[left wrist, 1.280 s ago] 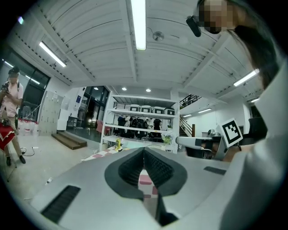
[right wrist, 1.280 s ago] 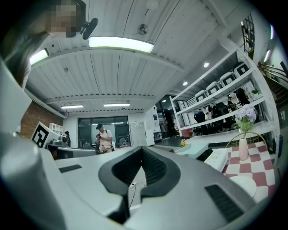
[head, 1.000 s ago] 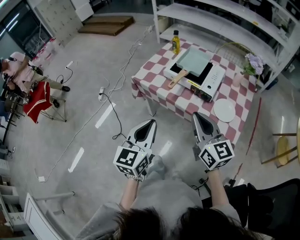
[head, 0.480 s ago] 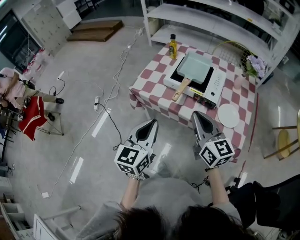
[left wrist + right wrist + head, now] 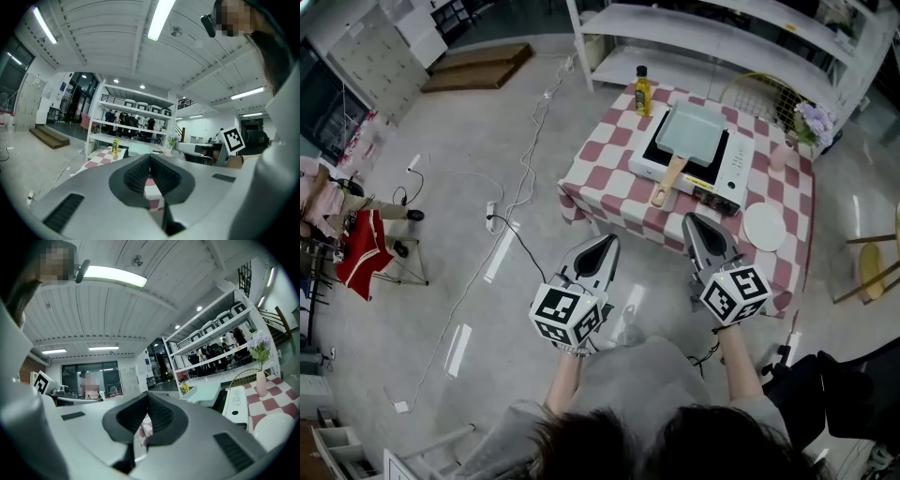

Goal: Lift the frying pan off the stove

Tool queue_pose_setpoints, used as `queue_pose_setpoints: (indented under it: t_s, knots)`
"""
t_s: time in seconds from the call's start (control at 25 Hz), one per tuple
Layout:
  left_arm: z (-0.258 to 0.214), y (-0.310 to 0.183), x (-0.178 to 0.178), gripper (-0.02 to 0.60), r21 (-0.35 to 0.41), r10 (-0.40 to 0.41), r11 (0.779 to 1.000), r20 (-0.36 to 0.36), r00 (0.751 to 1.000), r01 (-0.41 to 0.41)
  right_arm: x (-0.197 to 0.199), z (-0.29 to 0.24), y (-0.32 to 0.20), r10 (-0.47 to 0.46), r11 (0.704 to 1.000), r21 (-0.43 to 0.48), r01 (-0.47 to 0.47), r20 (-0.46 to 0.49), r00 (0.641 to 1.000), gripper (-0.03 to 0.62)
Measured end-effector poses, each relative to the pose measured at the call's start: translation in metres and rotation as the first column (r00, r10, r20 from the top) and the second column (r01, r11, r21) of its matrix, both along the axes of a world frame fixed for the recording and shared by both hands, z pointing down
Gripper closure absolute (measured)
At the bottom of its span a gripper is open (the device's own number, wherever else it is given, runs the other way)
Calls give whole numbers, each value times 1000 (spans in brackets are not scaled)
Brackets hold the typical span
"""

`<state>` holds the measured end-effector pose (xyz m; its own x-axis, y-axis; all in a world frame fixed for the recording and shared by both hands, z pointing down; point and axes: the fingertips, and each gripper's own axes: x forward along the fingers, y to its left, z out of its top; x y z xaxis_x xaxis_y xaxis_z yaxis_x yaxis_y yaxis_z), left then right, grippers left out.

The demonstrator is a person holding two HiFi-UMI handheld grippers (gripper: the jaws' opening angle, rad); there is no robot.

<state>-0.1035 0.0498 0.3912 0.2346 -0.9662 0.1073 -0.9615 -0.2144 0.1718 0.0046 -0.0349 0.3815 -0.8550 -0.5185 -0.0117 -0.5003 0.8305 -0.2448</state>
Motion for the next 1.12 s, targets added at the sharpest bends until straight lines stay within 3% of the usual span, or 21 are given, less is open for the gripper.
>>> queue_pose_setpoints:
  t_s: [0.68,1.12]
  knots:
    - [23,-24,-4,555,-70,69,995,-53,996,-73,-6,24,-21,47,996,-77,-48,-12,999,572]
    - [27,-88,-14,555,-101,122,987,-70,990,-129,-9,33,-82,102,985,-139,-101,-2,995,572]
